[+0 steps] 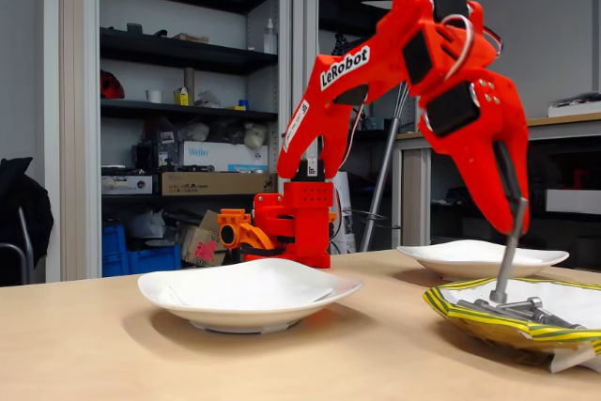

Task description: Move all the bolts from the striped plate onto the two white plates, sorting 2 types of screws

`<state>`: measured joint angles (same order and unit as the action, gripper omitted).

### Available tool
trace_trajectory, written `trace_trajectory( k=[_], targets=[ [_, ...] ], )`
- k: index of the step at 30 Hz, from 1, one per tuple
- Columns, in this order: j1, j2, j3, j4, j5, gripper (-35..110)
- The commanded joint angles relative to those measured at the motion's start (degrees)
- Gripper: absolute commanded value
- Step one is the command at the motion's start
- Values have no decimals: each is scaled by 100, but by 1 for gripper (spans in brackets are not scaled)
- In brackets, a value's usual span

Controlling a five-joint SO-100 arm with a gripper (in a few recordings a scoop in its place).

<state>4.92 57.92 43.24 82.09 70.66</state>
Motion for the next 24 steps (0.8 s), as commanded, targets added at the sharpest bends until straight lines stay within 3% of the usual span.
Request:
trace_trajectory(
  k=[1,12,24],
  targets=[
    [264,853,255,229,-158,0],
    [923,2057,1397,483,-809,0],
    [2681,3375,3445,492,-2171,0]
  ],
)
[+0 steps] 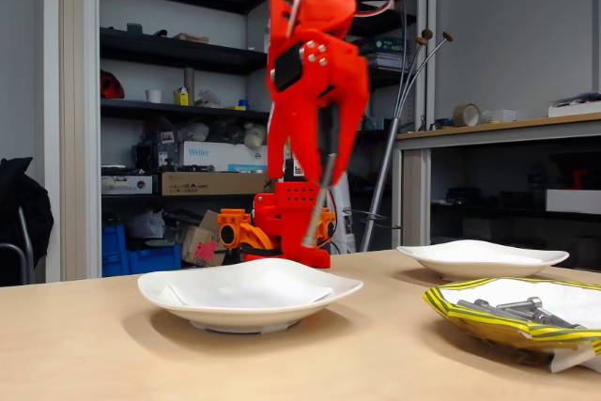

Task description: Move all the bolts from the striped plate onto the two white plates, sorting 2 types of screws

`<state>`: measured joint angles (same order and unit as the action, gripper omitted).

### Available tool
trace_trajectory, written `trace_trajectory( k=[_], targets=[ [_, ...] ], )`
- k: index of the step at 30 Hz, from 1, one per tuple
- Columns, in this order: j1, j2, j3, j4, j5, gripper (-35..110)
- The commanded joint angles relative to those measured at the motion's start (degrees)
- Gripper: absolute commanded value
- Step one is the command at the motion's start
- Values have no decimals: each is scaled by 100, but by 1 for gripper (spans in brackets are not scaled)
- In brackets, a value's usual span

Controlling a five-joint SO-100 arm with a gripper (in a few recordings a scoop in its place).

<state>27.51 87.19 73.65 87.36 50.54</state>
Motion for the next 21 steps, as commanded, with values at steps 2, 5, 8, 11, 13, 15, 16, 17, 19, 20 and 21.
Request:
trace_trajectory(
  k=[2,5,8,11,13,15,16,17,19,20,21],
  targets=[
    [633,554,765,-141,-308,0],
    [888,703,1345,-308,-448,0],
    [1055,853,1828,-422,-501,0],
    [1134,896,2127,-598,-519,0],
    [1143,870,2232,-721,-510,0],
    [1125,800,2259,-835,-510,1],
    [1107,765,2268,-888,-510,3],
    [1099,729,2259,-914,-519,6],
    [1072,686,2250,-1011,-536,7],
    [1055,668,2250,-1046,-545,7],
    [1046,659,2250,-1072,-536,7]
  ],
)
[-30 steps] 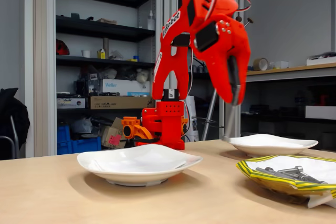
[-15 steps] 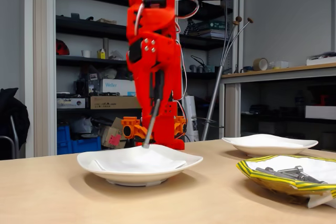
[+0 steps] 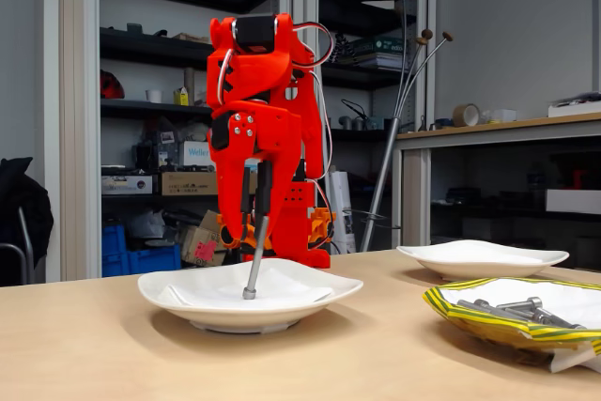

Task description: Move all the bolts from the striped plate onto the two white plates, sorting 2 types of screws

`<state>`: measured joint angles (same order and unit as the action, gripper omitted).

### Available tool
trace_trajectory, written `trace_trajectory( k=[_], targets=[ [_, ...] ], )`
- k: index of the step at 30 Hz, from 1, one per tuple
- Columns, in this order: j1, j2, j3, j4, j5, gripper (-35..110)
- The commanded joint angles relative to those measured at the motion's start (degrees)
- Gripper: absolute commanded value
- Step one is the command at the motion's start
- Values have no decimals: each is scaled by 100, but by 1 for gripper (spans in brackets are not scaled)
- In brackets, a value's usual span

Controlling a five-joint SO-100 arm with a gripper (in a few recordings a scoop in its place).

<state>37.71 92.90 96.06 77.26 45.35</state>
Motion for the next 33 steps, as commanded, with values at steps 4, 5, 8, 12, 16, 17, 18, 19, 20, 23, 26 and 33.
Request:
trace_trajectory(
  k=[4,5,8,12,16,17,18,19,20,23,26,33],
  targets=[
    [-62,70,9,-141,62,7],
    [-97,70,-9,-149,105,7],
    [-290,114,-35,-290,158,8],
    [-967,35,-396,-712,88,7],
    [-1978,-562,-1274,-949,510,10],
    [-2215,-747,-1494,-1002,738,10],
    [-2435,-923,-1687,-1046,993,10],
    [-2637,-1063,-1802,-1125,1222,10],
    [-2821,-1195,-1907,-1204,1441,10],
    [-3243,-1477,-1934,-1617,1934,10],
    [-3516,-1564,-1644,-2013,2373,10],
    [-3700,-1854,-1090,-2812,2874,11]
  ],
)
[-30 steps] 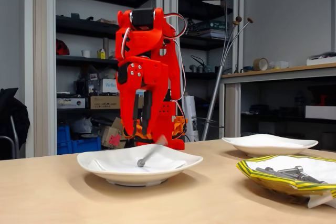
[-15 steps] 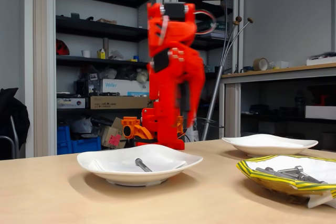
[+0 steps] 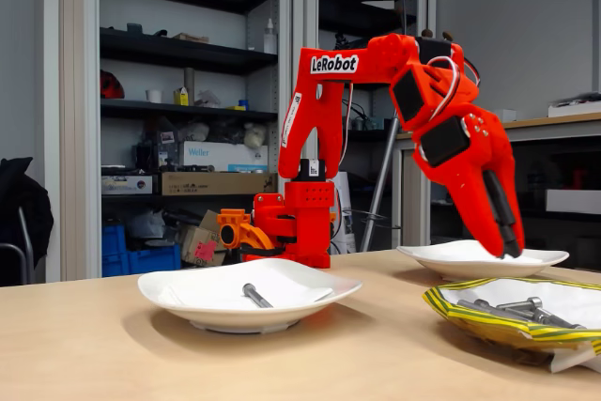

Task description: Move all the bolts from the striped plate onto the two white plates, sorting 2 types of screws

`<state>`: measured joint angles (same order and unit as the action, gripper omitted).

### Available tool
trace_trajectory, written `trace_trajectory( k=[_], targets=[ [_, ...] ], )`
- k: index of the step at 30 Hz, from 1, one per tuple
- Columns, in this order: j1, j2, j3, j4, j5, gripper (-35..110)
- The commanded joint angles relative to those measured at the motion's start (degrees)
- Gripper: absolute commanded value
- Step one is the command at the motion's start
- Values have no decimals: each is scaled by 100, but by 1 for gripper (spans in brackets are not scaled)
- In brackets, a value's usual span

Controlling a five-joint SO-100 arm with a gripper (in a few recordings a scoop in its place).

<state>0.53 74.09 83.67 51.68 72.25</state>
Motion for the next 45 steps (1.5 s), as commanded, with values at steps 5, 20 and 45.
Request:
trace_trajectory(
  k=[5,20,45],
  targets=[
    [272,-193,352,-703,105,12],
    [439,-932,-308,-791,79,8],
    [879,-272,-1468,1090,-879,0]
  ],
)
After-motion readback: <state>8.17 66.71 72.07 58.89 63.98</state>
